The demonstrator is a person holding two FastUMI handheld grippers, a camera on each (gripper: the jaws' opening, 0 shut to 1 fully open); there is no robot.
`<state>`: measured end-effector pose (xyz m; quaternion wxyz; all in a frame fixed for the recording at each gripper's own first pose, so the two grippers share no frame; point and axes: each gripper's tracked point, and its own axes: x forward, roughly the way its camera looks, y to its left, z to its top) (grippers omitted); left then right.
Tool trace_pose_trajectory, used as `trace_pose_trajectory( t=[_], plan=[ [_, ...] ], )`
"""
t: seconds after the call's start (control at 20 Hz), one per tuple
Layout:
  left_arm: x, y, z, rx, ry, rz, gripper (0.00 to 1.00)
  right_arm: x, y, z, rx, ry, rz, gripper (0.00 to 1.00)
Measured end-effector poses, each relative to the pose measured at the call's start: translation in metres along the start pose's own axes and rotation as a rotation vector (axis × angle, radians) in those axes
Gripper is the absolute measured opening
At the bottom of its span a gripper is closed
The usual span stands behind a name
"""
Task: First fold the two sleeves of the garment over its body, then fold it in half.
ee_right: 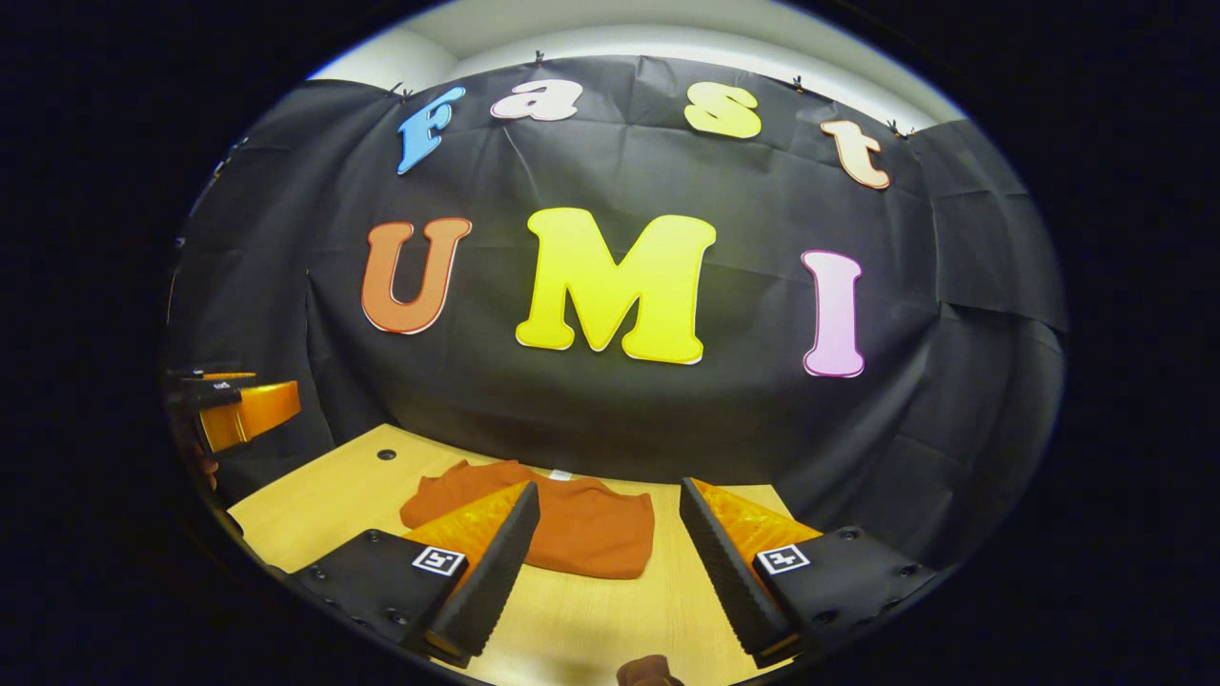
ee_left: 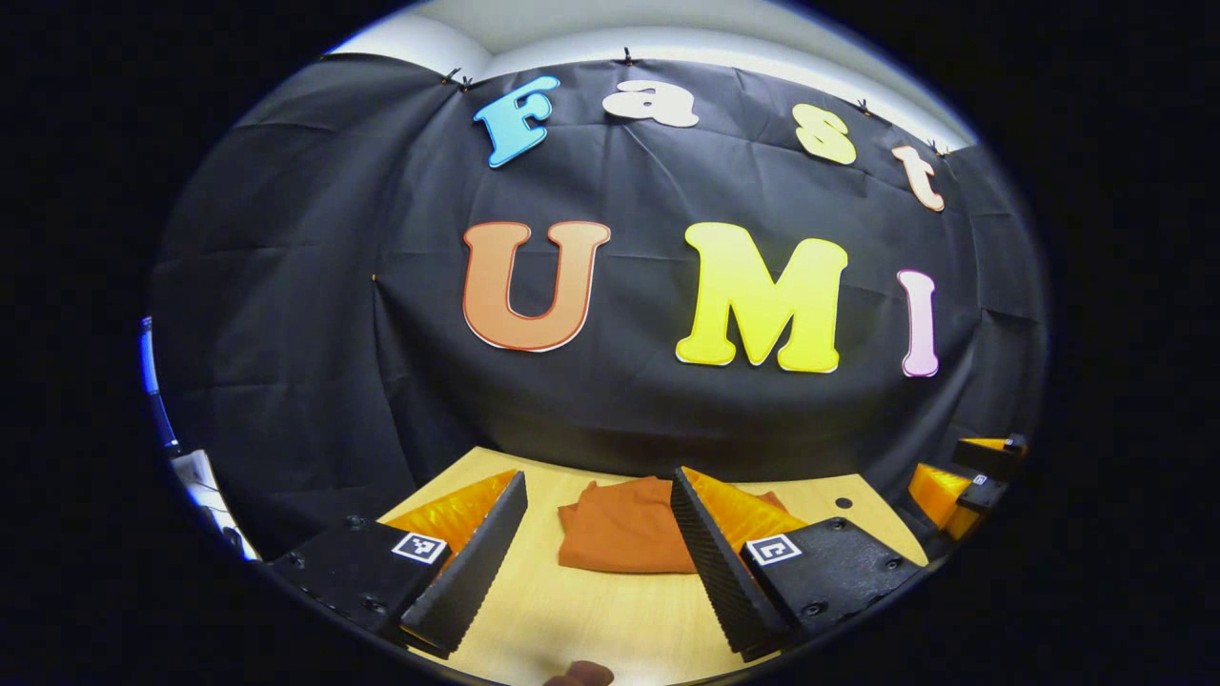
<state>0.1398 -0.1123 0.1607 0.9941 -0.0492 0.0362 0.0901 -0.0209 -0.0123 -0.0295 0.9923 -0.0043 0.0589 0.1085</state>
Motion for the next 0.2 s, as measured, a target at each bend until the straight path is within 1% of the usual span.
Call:
trace_pose_trajectory(
  t=[0.1, 0.2],
  plan=[
    [-0.008, -0.001, -0.003, -0.004, 0.000, -0.010, 0.98, -0.003, 0.005, 0.005, -0.029, -0.020, 0.001, 0.95],
    [-0.011, -0.003, -0.003, 0.009, -0.002, -0.020, 0.98, -0.009, 0.017, 0.005, -0.035, -0.020, 0.022, 0.94]
  ],
)
